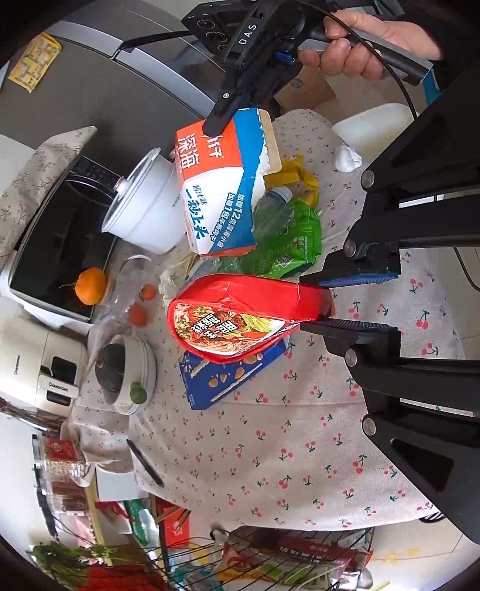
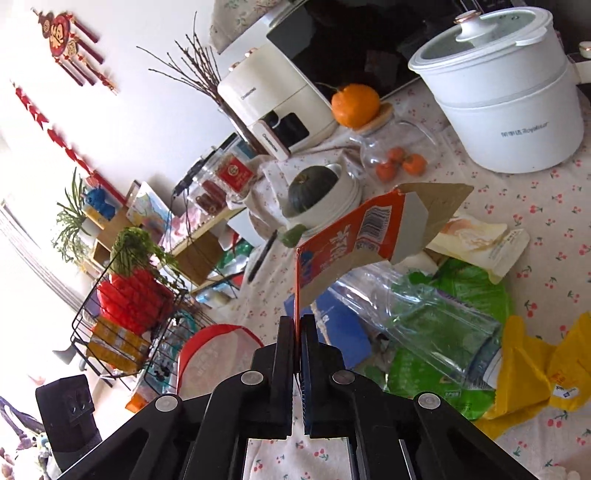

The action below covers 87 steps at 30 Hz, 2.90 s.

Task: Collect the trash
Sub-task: 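Carry both items to the bin and release the carton from the right gripper, then open the left gripper to drop the noodle bowl into the bin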

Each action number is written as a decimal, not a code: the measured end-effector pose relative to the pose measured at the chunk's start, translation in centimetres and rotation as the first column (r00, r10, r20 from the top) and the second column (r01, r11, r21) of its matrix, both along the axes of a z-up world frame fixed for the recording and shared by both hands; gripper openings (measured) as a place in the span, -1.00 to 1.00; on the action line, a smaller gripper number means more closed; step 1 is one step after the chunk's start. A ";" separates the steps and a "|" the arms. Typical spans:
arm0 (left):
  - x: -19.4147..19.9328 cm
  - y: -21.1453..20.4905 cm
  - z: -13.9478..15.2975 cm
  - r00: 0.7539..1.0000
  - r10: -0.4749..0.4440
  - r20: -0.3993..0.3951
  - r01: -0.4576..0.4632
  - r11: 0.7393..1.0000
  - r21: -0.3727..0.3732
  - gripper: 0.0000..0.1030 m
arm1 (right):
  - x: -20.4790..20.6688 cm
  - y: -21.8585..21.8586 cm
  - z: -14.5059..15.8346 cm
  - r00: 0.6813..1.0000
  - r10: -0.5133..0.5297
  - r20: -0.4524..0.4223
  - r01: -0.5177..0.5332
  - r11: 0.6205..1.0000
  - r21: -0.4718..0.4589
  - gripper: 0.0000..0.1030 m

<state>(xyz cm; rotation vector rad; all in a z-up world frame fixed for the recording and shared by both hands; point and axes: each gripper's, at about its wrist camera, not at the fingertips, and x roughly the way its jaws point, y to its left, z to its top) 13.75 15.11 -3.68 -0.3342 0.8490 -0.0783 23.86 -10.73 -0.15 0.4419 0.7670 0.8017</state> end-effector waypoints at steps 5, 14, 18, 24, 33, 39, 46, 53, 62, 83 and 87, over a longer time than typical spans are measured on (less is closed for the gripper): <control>-0.5 -1.7 0.4 0.998 -0.056 0.015 0.056 0.998 -0.010 -0.67 | -1.4 -2.7 2.0 1.000 -0.015 0.023 0.015 1.000 0.013 -0.96; -1.6 -7.0 0.7 0.981 -0.195 0.020 0.195 0.981 -0.005 -0.67 | -5.6 -9.3 4.9 0.995 -0.081 0.060 0.087 0.992 -0.093 -0.96; -2.4 -9.6 0.7 0.966 -0.256 0.021 0.256 0.967 -0.013 -0.67 | -7.6 -13.0 4.8 0.991 -0.127 0.050 0.133 0.981 -0.143 -0.96; -3.7 -14.0 0.7 0.937 -0.348 0.025 0.348 0.937 -0.014 -0.67 | -10.7 -17.8 3.6 0.981 -0.196 0.000 0.191 0.956 -0.223 -0.96; -5.9 -20.6 -2.4 0.868 -0.494 -0.044 0.495 0.869 0.009 -0.67 | -13.2 -23.4 -0.1 0.941 -0.317 -0.118 0.256 0.896 -0.362 -0.96; -6.1 -23.8 -4.3 0.832 -0.547 -0.089 0.550 0.835 0.014 -0.67 | -12.3 -24.3 -5.1 0.904 -0.362 -0.228 0.217 0.848 -0.484 -0.95; -5.6 -26.4 -5.7 0.798 -0.591 -0.116 0.597 0.802 0.023 -0.67 | -10.5 -24.4 -9.3 0.869 -0.387 -0.308 0.173 0.822 -0.543 -0.83; -4.0 -28.7 -7.2 0.770 -0.621 -0.148 0.629 0.777 0.016 -0.67 | -10.8 -25.7 -7.4 0.861 -0.428 -0.277 0.233 0.813 -0.533 -0.02; -2.3 -32.8 -9.2 0.734 -0.658 -0.172 0.668 0.744 0.003 -0.67 | -11.4 -28.0 -5.5 0.834 -0.515 -0.198 0.316 0.740 -0.594 0.29; -1.9 -30.9 -8.3 0.786 -0.592 -0.176 0.615 0.778 0.129 0.53 | -11.2 -29.8 -4.6 0.802 -0.570 -0.180 0.375 0.714 -0.592 0.52; -2.0 -28.9 -7.8 0.816 -0.551 -0.177 0.575 0.803 0.154 0.69 | -10.9 -29.3 -4.7 0.806 -0.564 -0.182 0.367 0.716 -0.594 0.54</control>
